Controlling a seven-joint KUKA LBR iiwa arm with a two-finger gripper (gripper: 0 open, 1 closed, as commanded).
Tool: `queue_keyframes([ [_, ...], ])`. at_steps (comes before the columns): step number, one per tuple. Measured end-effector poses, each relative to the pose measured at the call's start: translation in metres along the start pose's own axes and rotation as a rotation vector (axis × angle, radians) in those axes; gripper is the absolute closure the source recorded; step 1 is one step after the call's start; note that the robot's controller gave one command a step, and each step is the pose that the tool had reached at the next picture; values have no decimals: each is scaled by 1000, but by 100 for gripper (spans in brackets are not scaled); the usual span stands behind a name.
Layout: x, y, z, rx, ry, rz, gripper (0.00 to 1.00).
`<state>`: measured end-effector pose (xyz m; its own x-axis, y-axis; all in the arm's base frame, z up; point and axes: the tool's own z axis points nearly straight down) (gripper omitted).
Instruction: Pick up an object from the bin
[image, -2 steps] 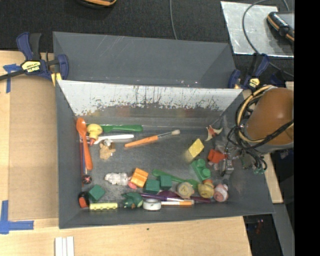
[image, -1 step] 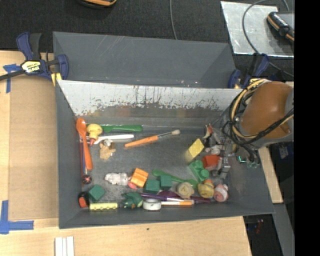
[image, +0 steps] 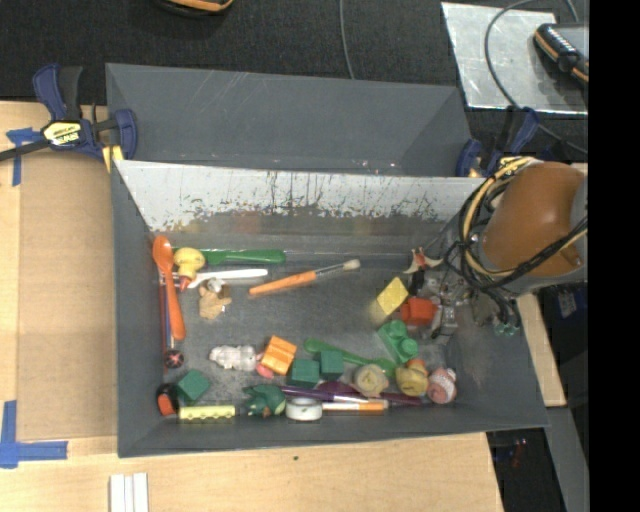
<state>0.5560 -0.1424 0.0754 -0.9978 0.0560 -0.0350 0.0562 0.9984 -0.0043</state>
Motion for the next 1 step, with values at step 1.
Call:
queue_keyframes([
  [1, 0, 0, 0, 0, 0, 0, 100],
])
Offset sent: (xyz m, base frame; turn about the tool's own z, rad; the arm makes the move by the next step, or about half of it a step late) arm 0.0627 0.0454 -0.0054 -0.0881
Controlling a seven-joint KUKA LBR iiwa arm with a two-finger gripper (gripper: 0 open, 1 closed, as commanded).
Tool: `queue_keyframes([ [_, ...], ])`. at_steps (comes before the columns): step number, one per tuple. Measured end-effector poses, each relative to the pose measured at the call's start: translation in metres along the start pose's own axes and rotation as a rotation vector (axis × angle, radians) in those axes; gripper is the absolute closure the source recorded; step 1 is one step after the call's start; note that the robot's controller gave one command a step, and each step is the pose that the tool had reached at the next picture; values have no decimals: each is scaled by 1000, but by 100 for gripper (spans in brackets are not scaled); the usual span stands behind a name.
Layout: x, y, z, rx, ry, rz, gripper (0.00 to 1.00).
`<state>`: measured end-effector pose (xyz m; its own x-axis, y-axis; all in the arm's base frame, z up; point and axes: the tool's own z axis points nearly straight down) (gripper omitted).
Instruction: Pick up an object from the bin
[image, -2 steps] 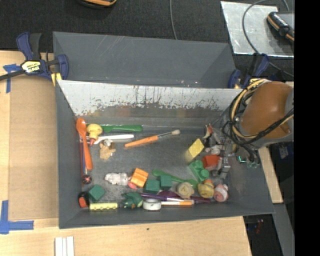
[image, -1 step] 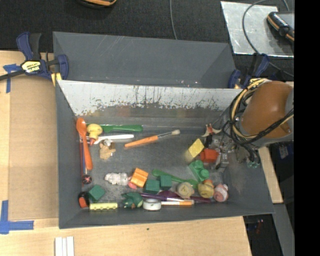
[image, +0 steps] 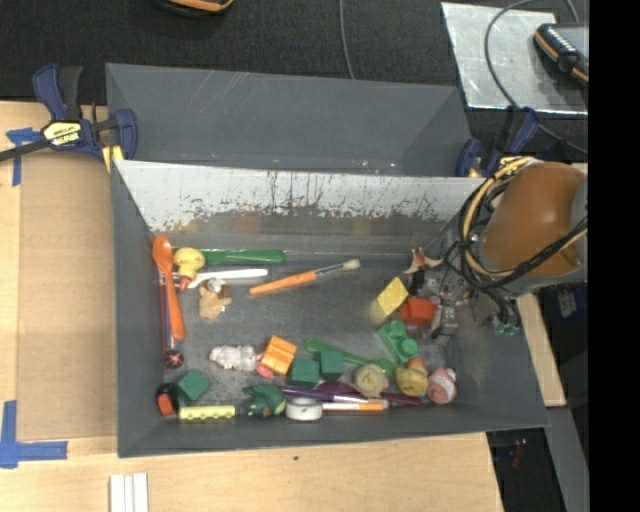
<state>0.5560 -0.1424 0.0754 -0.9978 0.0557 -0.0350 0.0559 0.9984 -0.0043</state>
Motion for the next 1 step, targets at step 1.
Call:
queue_keyframes([
  [1, -45, 32, 3, 3, -4, -62, 100],
])
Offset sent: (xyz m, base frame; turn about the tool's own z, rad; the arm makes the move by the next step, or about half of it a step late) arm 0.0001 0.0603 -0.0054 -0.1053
